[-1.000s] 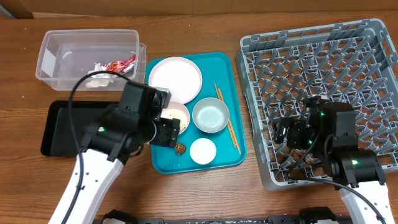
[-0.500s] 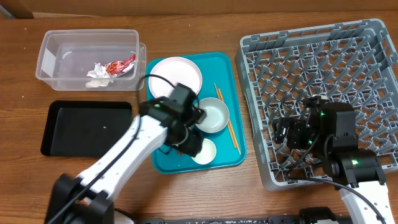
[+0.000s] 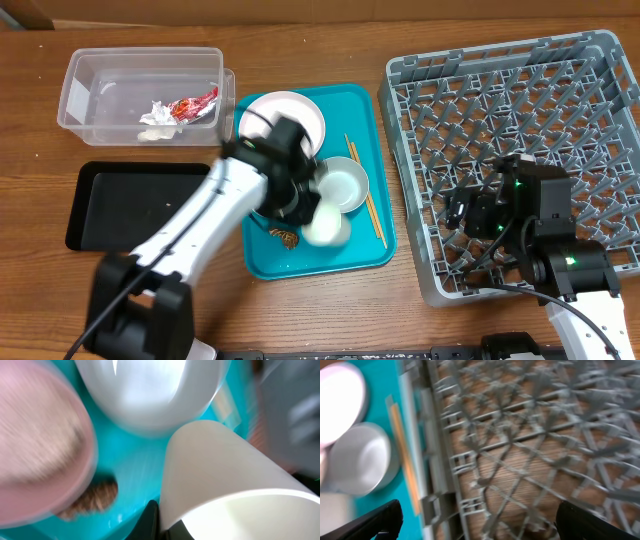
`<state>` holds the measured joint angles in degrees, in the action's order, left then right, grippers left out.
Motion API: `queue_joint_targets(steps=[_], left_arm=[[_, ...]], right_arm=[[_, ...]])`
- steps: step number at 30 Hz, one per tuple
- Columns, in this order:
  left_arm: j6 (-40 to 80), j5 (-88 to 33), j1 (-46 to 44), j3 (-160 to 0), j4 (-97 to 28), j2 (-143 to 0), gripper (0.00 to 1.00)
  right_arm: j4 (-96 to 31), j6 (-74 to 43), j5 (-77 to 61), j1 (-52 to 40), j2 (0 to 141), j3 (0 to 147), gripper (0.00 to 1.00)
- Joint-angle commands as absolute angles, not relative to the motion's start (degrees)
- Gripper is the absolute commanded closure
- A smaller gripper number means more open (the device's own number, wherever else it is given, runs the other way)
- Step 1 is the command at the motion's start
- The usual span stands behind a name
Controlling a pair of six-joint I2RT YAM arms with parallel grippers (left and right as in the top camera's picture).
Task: Sort waste into correct bins and load items into the dishwasher
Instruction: 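Grasp the white cup on the teal tray with the left gripper, then lift the white cup and hand it to the right gripper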
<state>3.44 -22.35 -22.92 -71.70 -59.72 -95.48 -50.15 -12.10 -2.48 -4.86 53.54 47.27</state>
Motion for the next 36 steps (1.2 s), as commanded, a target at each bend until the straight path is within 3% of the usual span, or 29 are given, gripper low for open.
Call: queue_joint_targets(steps=[1,5,9,12,20,36], left_arm=[[1.5,-39.9,-15.3,-78.7,-56.2,-91.8,0.96],[7.1,-55.9,-9.6,-78.8,-46.0,-92.4,0.96],[10.5,-67.8,-8.7,-78.8,-39.4,-94.8,0.96],[10.5,-75.9,-9.4,-78.8,-36.9,-97.0,0.96],[10.3,-82.0,-12.1,-78.8,-35.6,-100.7,0.96],[10.3,-82.1,-17.3,-78.8,-35.4,-101.2,0.96]], right_arm=[[-48.2,-21.1,7.0,-4.6,53.2,48.9,0.0],[-39.9,-18.8,-6.2,-4.6,53.4,48.9,0.0],[-28.8,-3.3,-44.3,-4.6,55.7,48.9,0.0],[-24.8,-2.5,-55.1,-4.6,58.3,48.9,0.0],[-18.5,-2.5,-68.5,-4.6,64.2,48.9,0.0],[-15.0,-2.6,-66.6,-4.6,65.2,48.9,0.0]])
